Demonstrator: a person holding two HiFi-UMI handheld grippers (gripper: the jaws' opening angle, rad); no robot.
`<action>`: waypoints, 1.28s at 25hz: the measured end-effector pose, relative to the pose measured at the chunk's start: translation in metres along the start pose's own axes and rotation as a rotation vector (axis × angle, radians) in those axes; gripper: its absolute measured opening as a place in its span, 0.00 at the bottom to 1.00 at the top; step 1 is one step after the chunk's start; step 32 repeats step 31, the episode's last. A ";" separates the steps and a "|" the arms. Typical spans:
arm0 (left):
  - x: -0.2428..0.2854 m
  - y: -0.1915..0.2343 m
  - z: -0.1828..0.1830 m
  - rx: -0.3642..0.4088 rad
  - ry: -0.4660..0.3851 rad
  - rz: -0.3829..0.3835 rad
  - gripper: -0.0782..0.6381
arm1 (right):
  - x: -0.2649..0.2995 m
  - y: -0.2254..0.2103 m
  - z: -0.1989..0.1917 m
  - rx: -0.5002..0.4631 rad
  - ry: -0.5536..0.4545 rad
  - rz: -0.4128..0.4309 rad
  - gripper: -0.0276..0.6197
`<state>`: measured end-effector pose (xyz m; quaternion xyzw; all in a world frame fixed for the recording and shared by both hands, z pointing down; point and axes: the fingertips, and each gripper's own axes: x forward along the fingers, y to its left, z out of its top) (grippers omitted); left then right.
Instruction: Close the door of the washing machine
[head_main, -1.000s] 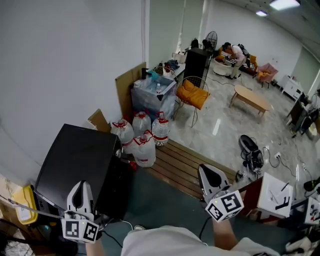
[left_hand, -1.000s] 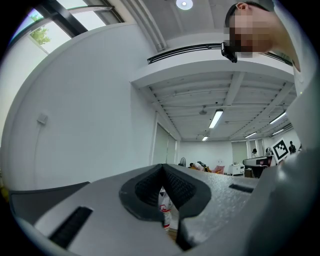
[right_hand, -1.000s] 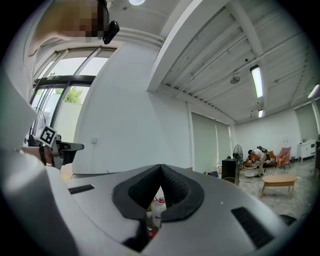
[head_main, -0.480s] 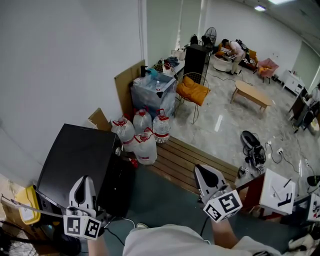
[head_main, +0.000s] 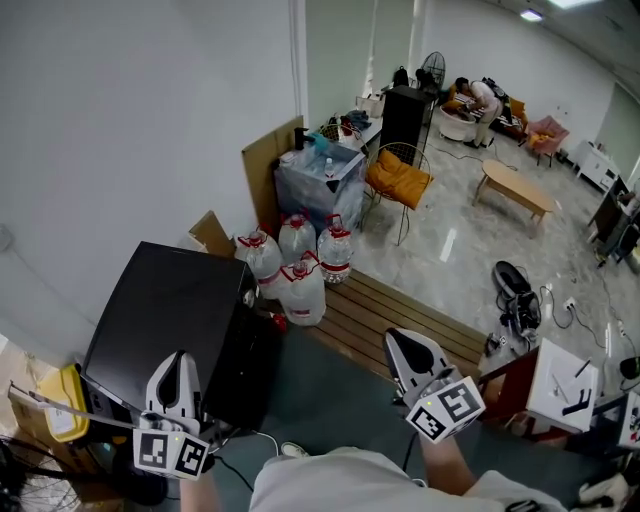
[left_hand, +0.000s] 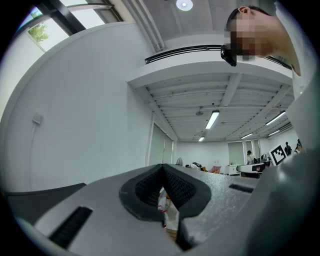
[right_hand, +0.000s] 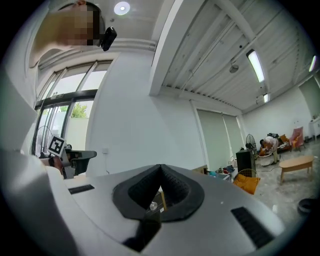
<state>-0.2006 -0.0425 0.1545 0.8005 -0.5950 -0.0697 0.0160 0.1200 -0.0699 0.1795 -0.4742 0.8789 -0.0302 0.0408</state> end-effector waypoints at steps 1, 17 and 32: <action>0.000 0.002 0.000 -0.001 0.002 0.000 0.12 | 0.003 0.003 0.000 0.010 -0.002 0.008 0.04; 0.010 -0.005 0.000 -0.030 0.012 -0.082 0.12 | 0.009 0.028 -0.012 -0.051 0.097 0.005 0.04; -0.009 -0.008 -0.015 -0.051 0.026 -0.057 0.12 | -0.002 0.033 -0.015 -0.074 0.096 0.009 0.04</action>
